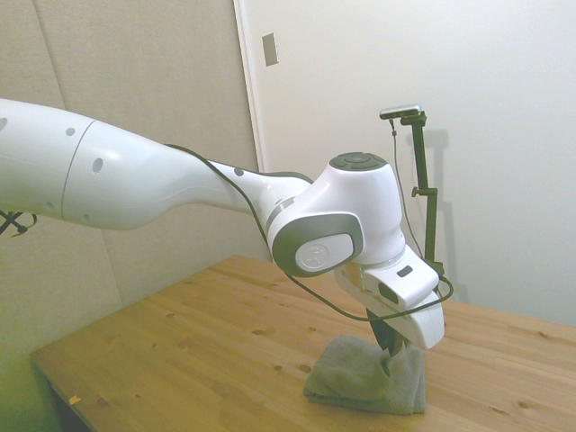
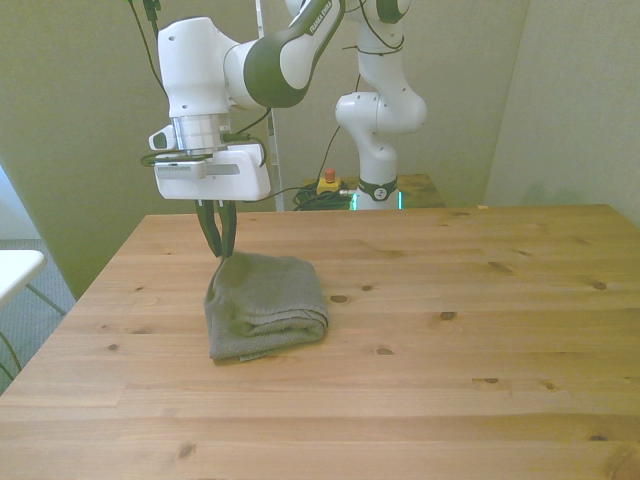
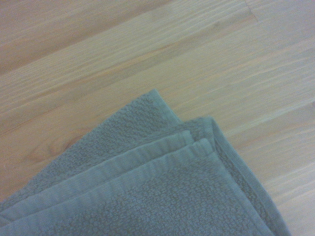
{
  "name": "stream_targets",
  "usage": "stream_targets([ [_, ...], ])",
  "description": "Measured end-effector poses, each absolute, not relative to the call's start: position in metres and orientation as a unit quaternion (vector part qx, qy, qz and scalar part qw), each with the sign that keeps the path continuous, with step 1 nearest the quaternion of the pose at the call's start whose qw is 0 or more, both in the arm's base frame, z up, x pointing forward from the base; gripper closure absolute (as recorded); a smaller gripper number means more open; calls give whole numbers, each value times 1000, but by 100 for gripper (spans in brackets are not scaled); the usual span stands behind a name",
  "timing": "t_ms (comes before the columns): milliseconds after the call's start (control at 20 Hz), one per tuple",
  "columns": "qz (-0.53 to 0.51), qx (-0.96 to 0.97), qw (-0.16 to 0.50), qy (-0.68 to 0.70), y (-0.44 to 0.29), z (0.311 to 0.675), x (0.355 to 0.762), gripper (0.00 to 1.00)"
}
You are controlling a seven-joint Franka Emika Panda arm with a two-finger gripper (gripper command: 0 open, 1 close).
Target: Fold the towel
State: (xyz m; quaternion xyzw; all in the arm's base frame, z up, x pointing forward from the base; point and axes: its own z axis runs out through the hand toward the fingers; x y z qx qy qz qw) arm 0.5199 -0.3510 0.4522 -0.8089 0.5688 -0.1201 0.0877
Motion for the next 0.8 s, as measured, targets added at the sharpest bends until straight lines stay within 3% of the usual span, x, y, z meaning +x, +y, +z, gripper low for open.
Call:
stream_targets([
  [450,-111,-824,62,552,-318,461,526,0],
  [800,-80,-847,40,524,-181,490,474,0],
])
